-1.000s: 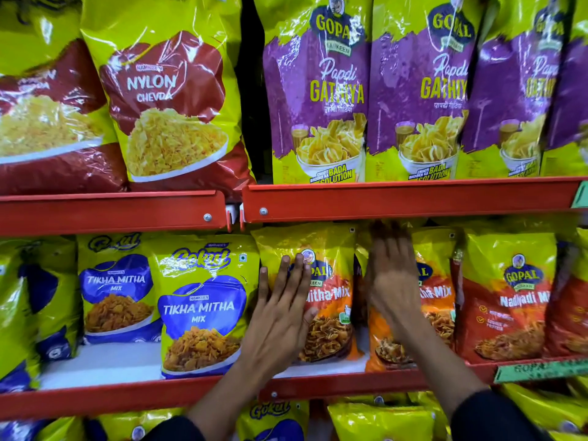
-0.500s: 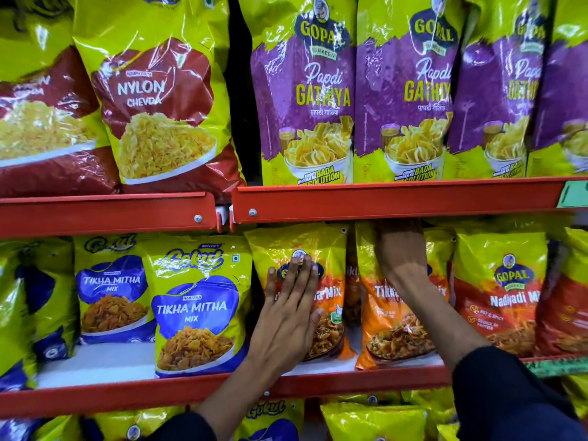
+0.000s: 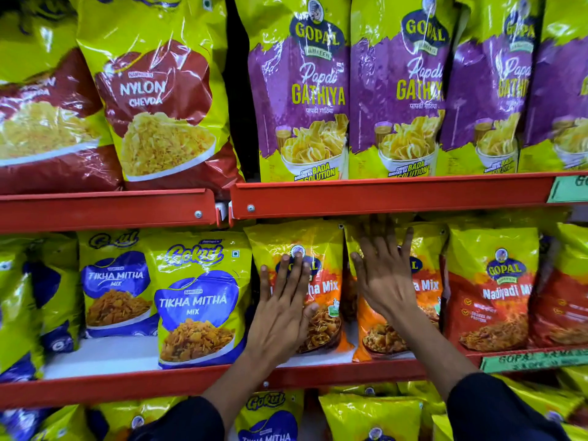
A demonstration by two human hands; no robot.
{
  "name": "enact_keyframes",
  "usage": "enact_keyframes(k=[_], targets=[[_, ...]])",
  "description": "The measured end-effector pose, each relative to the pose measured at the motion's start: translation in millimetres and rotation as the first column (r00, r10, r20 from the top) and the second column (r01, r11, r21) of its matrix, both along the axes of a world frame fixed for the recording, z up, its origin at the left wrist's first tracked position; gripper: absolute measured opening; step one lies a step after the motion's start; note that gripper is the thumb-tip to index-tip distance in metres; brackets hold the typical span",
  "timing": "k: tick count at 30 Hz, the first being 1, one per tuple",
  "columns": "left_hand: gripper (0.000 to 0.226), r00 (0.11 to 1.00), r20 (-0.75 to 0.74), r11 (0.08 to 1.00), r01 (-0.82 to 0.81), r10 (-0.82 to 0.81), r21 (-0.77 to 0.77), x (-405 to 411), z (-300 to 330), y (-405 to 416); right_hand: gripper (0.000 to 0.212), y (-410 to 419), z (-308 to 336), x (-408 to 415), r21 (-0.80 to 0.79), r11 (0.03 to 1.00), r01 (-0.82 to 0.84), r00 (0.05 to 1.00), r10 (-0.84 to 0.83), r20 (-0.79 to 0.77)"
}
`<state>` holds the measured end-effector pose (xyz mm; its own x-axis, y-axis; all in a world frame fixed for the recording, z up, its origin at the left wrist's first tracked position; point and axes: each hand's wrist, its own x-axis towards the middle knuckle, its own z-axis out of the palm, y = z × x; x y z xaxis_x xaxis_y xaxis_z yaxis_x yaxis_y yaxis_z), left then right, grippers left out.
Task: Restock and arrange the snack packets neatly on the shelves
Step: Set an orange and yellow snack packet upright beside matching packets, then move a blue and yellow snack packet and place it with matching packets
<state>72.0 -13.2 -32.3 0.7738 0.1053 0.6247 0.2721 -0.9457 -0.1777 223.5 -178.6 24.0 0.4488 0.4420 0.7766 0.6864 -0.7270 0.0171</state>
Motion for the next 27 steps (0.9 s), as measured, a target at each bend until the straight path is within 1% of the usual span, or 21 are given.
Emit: enact_keyframes(k=[3, 5, 7, 8, 11, 12, 14, 15, 16, 17, 18, 19, 21, 22, 23, 24, 25, 26, 27], targets=[[0.071, 1.000, 0.016, 1.000, 0.014, -0.014, 0.003, -10, -2, -1, 0.056, -3, -1, -12, 0.088, 0.996, -0.027, 1.000, 0.025, 0.017], [0.072, 0.999, 0.034, 0.999, 0.037, -0.037, 0.000, -25, -10, -4, 0.062, -6, -13, -29, 0.138, 0.981, -0.134, 0.990, 0.125, 0.071], [0.072, 0.997, 0.053, 0.998, 0.059, -0.057, -0.021, -43, -26, -5, 0.063, -7, -42, -54, 0.136, 0.951, -0.278, 0.957, 0.263, 0.123], [0.073, 0.996, 0.051, 0.997, 0.071, -0.069, -0.040, -56, -38, -6, 0.063, -8, -62, -68, 0.120, 0.932, -0.341, 0.938, 0.328, 0.116], [0.068, 0.983, 0.050, 0.980, 0.182, -0.178, -0.079, -97, -81, -5, 0.062, -14, -125, -103, 0.056, 0.877, -0.476, 0.879, 0.477, 0.011], [0.064, 0.972, 0.044, 0.968, 0.233, -0.229, -0.096, -111, -98, -4, 0.059, -15, -145, -110, 0.017, 0.856, -0.516, 0.856, 0.516, -0.031], [0.047, 0.956, 0.031, 0.937, 0.292, -0.292, -0.189, -141, -139, -2, 0.050, -19, -186, -126, -0.077, 0.796, -0.601, 0.798, 0.590, -0.126], [0.037, 0.957, 0.025, 0.919, 0.284, -0.288, -0.273, -153, -157, -2, 0.047, -20, -202, -131, -0.133, 0.760, -0.637, 0.769, 0.613, -0.178], [0.028, 0.968, 0.003, 0.895, 0.232, -0.250, -0.380, -163, -177, 0, 0.043, -17, -219, -138, -0.185, 0.732, -0.656, 0.752, 0.610, -0.252], [0.025, 0.980, -0.044, 0.859, 0.146, -0.192, -0.490, -168, -194, 2, 0.040, -14, -231, -145, -0.210, 0.718, -0.663, 0.736, 0.577, -0.354], [0.026, 0.986, -0.114, 0.799, 0.031, -0.124, -0.600, -171, -209, 3, 0.042, -9, -238, -154, -0.226, 0.723, -0.653, 0.715, 0.491, -0.498], [0.033, 0.981, -0.187, 0.705, -0.096, -0.052, -0.702, -171, -223, 6, 0.046, -1, -245, -160, -0.228, 0.753, -0.617, 0.691, 0.381, -0.614], [0.053, 0.954, -0.295, 0.446, -0.287, 0.054, -0.848, -161, -238, 11, 0.047, 12, -259, -163, -0.259, 0.831, -0.492, 0.633, 0.137, -0.762], [0.062, 0.936, -0.339, 0.294, -0.351, 0.091, -0.889, -154, -244, 15, 0.043, 21, -265, -162, -0.236, 0.860, -0.452, 0.548, 0.059, -0.835], [0.066, 0.919, -0.380, 0.137, -0.391, 0.103, -0.910, -147, -248, 19, 0.036, 30, -272, -159, -0.151, 0.896, -0.419, 0.413, 0.040, -0.910], [0.064, 0.914, -0.397, -0.021, -0.397, 0.085, -0.918, -139, -251, 22, 0.022, 35, -274, -156, -0.035, 0.932, -0.361, 0.237, 0.056, -0.970], [0.059, 0.920, -0.387, -0.161, -0.375, 0.055, -0.913, -131, -254, 25, 0.008, 39, -279, -152, 0.074, 0.954, -0.292, 0.066, 0.098, -0.993], [0.054, 0.929, -0.368, -0.254, -0.349, 0.028, -0.902, -126, -260, 29, 0.011, 43, -285, -148, 0.157, 0.965, -0.210, -0.083, 0.142, -0.986], [0.045, 0.932, -0.362, -0.286, -0.345, 0.005, -0.894, -122, -266, 33, 0.014, 45, -294, -145, 0.220, 0.961, -0.169, -0.193, 0.187, -0.963]])
